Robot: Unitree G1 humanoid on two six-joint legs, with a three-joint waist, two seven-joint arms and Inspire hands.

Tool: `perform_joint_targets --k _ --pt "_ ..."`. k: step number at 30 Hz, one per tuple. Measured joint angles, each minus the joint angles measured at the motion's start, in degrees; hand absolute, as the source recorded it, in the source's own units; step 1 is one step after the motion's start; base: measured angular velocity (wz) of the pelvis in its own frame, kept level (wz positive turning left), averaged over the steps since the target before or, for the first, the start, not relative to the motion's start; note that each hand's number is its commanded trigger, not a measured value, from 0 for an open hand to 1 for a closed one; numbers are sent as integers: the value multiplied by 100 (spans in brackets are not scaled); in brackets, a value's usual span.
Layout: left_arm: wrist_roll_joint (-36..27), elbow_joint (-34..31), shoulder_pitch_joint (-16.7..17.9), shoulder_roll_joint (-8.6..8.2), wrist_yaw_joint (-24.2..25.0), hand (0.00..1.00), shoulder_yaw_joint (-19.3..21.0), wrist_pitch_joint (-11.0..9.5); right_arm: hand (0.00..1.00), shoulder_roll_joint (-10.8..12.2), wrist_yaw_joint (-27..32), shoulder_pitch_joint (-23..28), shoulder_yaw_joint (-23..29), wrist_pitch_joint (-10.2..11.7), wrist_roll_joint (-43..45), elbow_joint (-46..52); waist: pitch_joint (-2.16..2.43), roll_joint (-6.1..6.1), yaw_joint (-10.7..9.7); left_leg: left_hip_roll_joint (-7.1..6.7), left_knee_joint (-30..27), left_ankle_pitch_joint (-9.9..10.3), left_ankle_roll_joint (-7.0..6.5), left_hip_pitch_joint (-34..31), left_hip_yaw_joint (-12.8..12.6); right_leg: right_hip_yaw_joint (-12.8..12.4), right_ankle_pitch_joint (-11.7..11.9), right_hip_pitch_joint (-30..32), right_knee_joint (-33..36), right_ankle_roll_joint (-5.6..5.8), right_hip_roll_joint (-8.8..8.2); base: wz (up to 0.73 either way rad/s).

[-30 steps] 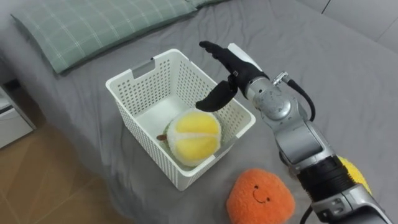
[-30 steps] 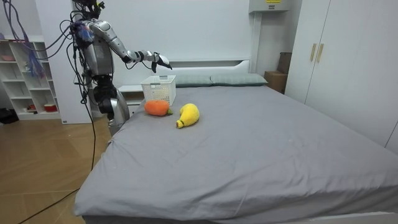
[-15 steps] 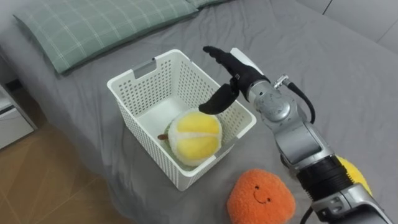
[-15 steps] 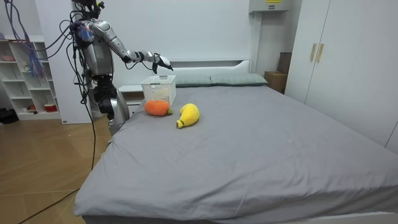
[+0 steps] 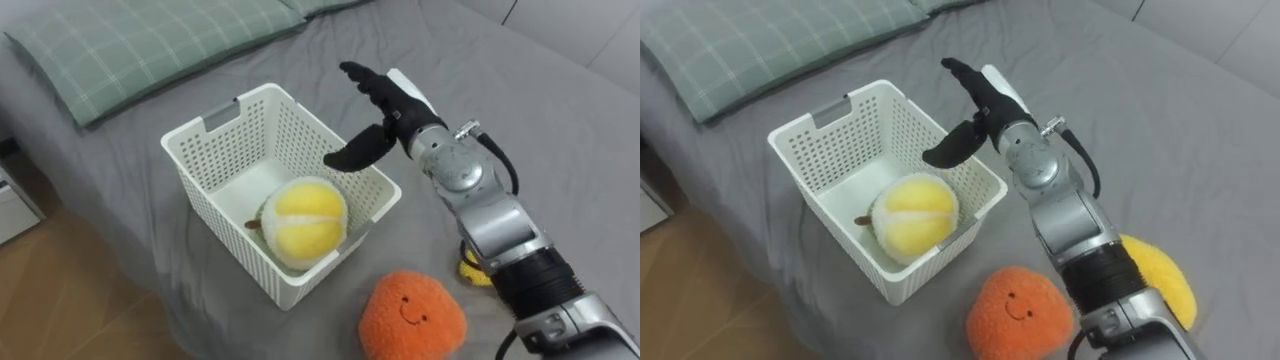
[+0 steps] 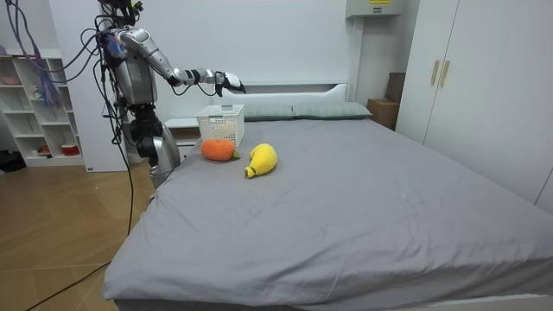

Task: Collect toys from the bed

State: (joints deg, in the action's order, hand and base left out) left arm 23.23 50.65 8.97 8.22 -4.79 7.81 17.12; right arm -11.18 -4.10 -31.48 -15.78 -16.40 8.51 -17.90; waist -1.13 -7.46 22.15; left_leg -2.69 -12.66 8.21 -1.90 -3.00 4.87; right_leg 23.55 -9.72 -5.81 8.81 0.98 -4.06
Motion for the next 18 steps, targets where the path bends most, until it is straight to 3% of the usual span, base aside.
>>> perform_joint_targets --k 6,8,10,11,15,18 --pt "-4 58 212 -78 -50 0 4 1 0 -50 293 29 580 156 -307 -249 -1 76 -360 24 103 11 -22 255 -271 -303 20 -90 0 25 11 -23" --pt "8 37 193 -141 -76 0 44 1 0 -214 365 62 695 176 -448 -439 24 119 -519 60 107 24 -38 284 -355 -386 35 -85 2 31 13 -21" --pt "4 -18 190 -157 -83 0 95 -2 0 -250 413 175 855 175 -446 -467 43 144 -566 94 136 30 -44 348 -492 -503 48 -69 9 26 25 -31" --pt "0 -18 196 -150 -84 0 104 1 0 -273 443 177 874 179 -444 -576 63 161 -684 96 147 31 -44 373 -522 -546 49 -71 11 26 26 -27" --pt "1 -60 169 -141 -91 0 100 -11 0 -469 479 209 883 190 -447 -909 110 153 -908 114 243 30 -46 483 -665 -668 49 -62 21 26 35 -22" --pt "-18 -56 97 -137 -91 0 96 -66 0 -628 469 226 888 194 -466 -1322 122 126 -944 140 314 31 -45 577 -796 -798 49 -51 42 26 46 -24"
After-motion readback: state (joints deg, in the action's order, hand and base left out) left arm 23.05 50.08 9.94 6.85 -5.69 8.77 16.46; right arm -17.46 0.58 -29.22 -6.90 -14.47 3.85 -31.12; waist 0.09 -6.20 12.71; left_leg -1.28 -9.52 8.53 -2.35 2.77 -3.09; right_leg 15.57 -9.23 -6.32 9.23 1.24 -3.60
